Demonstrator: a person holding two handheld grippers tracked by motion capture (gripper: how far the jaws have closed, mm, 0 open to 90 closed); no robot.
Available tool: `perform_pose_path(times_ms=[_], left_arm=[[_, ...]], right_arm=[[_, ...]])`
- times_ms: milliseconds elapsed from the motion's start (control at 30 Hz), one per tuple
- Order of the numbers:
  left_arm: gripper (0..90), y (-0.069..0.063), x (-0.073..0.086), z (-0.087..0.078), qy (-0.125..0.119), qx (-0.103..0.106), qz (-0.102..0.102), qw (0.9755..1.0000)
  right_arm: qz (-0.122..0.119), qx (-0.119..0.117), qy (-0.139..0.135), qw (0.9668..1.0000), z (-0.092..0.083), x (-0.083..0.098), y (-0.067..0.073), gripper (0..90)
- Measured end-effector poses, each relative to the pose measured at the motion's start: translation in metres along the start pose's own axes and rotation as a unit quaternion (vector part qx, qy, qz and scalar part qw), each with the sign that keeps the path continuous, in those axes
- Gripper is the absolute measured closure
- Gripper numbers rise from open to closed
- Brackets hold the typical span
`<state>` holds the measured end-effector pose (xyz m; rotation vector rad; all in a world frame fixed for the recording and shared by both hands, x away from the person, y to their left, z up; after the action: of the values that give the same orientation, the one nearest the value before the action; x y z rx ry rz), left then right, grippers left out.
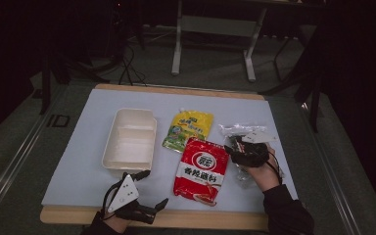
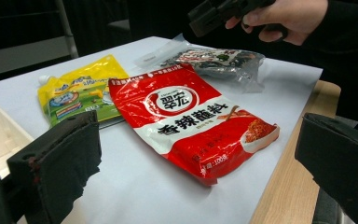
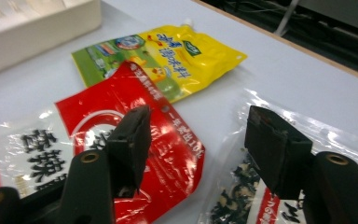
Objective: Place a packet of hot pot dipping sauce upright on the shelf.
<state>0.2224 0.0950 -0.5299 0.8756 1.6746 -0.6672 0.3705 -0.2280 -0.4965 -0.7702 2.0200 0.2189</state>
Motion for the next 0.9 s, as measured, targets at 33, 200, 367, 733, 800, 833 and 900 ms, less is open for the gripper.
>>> perform_pose_path(times_ms=[33,200,367,733,800,833,900], left_arm=[[1.7,0.0,0.0,0.0,0.0,0.001,0.0,1.0],[1.7,-0.001,0.0,0.001,0.001,0.001,0.0,1.0],[1.8,0.0,0.001,0.001,0.003,0.0,-0.001,1.0],[1.7,0.0,0.002,0.002,0.008,0.001,0.0,1.0],[1.7,0.0,0.002,0.002,0.008,0.001,-0.001,1.0],[1.7,0.0,0.002,0.002,0.008,0.001,-0.001,1.0],[1.7,0.0,0.002,0.002,0.008,0.002,-0.001,1.0]], right_arm=[[0.006,-0.014,0.022,0.9996,0.004,0.001,-0.001,45.4],[0.009,-0.012,0.052,0.9985,0.017,0.006,-0.004,51.4],[0.007,-0.009,0.069,0.9975,0.029,0.011,-0.003,57.1],[0.044,-0.019,0.122,0.9914,0.05,0.018,-0.007,65.9],[0.048,-0.025,0.137,0.989,0.053,0.02,-0.008,66.3],[0.049,-0.027,0.145,0.9879,0.055,0.021,-0.008,67.8],[0.048,-0.037,0.161,0.9851,0.057,0.024,-0.007,69.3]])
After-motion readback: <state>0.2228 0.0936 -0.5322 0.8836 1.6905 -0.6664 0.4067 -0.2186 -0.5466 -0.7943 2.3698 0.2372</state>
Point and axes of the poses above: each handheld gripper's, and its own axes: z roughly forward along the jaws, x roughly out of its underside, y roughly to its left, the point moved 4 cm from there along z, roughly forward along the jaws, and after that the axes turned 4 degrees about x, right-handed, at the moved point
